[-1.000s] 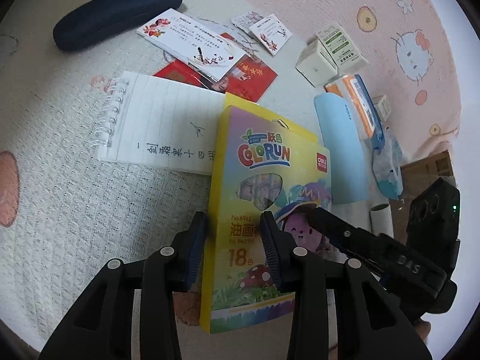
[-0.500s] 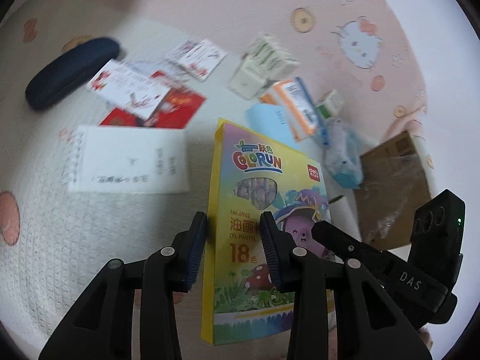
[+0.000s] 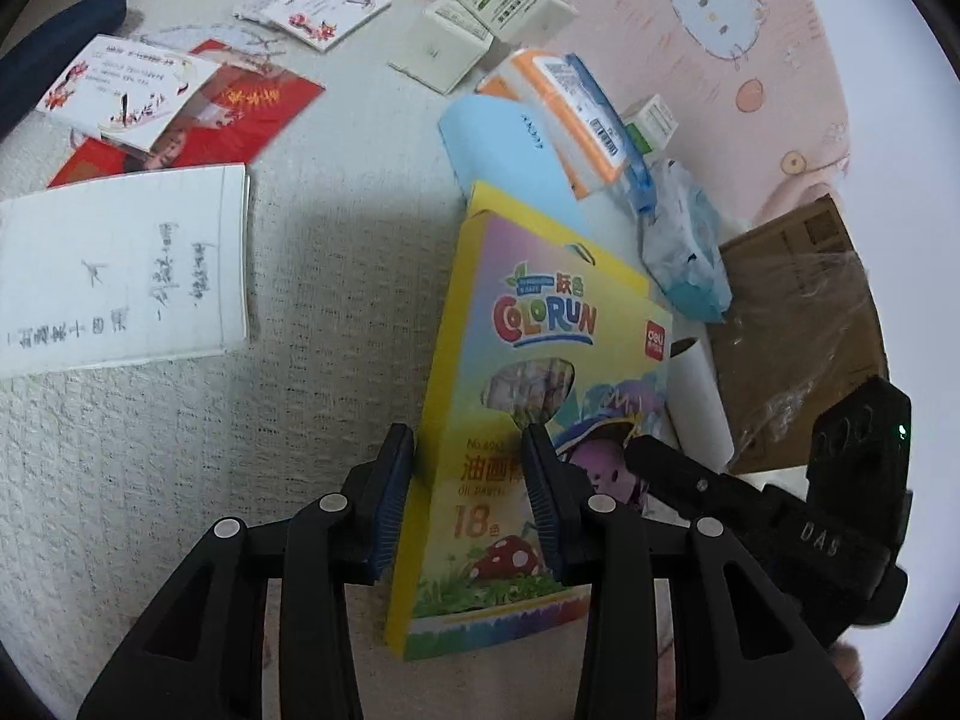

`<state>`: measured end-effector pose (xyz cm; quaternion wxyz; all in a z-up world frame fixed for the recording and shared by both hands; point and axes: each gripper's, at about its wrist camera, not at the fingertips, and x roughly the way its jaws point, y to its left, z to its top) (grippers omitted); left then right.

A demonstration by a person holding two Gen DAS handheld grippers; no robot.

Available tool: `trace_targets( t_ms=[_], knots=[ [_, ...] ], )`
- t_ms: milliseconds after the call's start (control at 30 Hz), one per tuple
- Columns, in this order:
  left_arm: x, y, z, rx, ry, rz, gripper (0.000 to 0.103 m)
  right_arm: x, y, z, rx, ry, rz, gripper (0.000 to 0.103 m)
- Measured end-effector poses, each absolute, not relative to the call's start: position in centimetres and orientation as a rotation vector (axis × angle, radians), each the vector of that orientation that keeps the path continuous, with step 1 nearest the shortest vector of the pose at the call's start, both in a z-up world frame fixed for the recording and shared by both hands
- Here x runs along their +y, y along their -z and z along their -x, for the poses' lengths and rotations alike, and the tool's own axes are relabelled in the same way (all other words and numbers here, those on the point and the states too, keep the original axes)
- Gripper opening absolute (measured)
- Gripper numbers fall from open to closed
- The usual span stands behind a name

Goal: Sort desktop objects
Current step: 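Lift the crayon box and carry it toward the cardboard carton, then lower the crayon box into the open cardboard carton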

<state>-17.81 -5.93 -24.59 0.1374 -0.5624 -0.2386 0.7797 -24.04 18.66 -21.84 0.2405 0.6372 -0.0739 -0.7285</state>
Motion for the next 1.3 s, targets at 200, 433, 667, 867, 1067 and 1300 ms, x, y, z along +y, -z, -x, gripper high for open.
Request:
trace_targets(
  t_ms=[200,433,667,867,1067,1300],
  knots=[
    [-5.3,24.2,18.3,-0.561,-2.261,1.637,0.042,18.4,22.9,24.5,-0.229,1.944,-1.787,0.047],
    [-5.5,25.0,19.1,-0.685,-2.197,1.681,0.047,17.7,23.1,24.3,-0.196,1.931,-1.761,0.051],
    [-5.4,24.3,18.8,-0.707,-2.229,1.699,0.045,17.4,22.5,24.3,-0.154,1.948,-1.756,0.051],
    [-4.8,20.1,18.9,-0.688,-2.326,1.605,0.045,15.8,18.2,24.5,-0.034,1.972,-1.656,0.050],
    [-3.8,16.1,19.5,-0.791,-2.302,1.519,0.045,16.8,12.5,26.1,-0.075,1.980,-1.554,0.050],
    [1.0,10.6,20.7,-0.730,-2.333,1.397,0.044,18.1,6.0,28.3,-0.007,2.050,-1.451,0.049]
  ],
)
